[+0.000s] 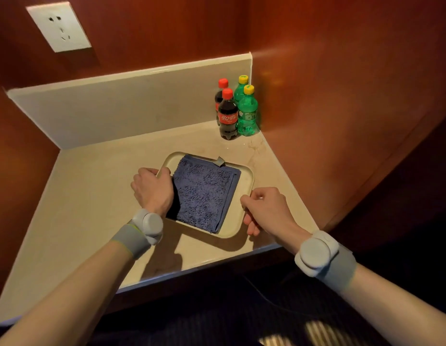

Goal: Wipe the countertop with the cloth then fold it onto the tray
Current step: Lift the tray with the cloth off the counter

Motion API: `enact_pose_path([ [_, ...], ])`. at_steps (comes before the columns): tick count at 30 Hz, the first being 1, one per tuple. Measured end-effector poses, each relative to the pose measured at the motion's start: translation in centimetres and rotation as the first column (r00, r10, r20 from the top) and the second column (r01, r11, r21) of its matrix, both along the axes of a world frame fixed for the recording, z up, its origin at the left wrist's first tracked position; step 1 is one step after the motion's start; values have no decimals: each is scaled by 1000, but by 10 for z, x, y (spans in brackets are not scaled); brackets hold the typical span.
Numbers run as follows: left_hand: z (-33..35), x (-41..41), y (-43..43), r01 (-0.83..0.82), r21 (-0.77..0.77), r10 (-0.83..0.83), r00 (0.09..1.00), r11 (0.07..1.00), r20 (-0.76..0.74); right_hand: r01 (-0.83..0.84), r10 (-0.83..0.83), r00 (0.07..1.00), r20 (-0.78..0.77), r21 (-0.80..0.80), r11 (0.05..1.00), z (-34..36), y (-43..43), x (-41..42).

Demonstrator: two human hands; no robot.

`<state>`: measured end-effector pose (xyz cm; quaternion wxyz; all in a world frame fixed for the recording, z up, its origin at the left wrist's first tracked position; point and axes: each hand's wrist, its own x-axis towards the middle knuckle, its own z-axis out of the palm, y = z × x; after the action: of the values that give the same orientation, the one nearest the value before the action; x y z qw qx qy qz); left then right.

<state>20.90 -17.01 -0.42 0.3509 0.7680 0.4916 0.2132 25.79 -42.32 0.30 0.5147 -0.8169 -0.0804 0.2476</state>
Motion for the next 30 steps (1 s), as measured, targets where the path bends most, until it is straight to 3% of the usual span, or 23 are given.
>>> enact_pose_path([
  [9,6,-127,-6,-222,-41,224,974,974,46,-106,114,986,122,-67,992,0,33,-69],
  [18,11,-301,-15,-502,35,498,864,864,74,-332,349,912,216,-115,936,-10,78,-179],
  [23,-1,-396,-15,-625,4,624,779,780,56,-539,543,830,128,-69,840,-16,108,-248],
  [30,-17,-525,-9,-808,-29,809,587,588,29,-769,780,621,74,-134,625,-24,165,-348],
])
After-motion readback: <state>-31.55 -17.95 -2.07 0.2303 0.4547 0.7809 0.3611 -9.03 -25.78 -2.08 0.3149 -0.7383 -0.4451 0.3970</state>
